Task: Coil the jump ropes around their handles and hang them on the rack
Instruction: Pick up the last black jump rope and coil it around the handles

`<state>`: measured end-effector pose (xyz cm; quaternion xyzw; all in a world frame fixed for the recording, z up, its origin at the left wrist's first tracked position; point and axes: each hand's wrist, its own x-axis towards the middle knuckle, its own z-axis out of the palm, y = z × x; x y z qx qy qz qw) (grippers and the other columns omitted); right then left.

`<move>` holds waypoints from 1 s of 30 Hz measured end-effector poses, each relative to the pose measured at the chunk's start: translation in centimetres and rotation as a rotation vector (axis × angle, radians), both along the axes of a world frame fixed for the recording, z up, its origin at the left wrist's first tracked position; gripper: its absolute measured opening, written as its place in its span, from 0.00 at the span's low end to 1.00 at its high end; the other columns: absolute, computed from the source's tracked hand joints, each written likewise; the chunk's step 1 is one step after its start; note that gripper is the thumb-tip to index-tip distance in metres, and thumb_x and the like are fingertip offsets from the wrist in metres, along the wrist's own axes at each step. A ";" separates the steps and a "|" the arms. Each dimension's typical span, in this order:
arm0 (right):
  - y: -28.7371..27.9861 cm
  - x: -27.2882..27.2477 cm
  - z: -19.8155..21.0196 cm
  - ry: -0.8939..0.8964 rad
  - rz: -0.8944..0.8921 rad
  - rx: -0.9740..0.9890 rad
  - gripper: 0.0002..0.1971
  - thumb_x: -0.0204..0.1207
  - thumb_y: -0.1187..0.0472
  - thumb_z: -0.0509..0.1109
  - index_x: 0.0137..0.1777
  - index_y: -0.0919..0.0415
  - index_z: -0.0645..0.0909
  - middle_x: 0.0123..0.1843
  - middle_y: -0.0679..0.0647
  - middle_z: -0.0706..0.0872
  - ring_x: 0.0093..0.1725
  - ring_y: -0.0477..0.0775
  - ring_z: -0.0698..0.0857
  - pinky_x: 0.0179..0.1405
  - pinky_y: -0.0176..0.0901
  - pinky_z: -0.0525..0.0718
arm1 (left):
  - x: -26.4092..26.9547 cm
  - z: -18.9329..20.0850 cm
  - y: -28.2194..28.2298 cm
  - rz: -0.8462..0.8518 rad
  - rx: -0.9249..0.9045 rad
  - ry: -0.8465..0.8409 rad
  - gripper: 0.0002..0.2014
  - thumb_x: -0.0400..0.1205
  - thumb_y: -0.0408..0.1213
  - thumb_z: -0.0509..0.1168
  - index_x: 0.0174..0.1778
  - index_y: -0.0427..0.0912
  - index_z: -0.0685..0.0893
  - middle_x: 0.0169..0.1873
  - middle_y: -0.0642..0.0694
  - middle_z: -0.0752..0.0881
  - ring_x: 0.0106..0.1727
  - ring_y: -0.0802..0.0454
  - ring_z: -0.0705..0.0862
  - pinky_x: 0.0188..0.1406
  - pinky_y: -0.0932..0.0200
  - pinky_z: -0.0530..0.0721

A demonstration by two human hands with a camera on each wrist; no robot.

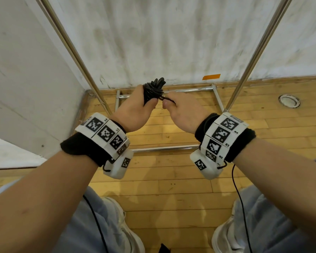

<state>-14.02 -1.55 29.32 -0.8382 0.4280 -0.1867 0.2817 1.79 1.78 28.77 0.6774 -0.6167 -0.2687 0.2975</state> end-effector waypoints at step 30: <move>-0.7 -0.7 1.1 0.103 -0.028 0.014 0.15 0.83 0.58 0.59 0.33 0.55 0.71 0.30 0.48 0.73 0.29 0.46 0.71 0.27 0.39 0.63 | 0.5 1.6 -0.2 0.043 0.084 0.095 0.17 0.86 0.43 0.60 0.71 0.47 0.70 0.42 0.51 0.82 0.44 0.49 0.85 0.46 0.51 0.87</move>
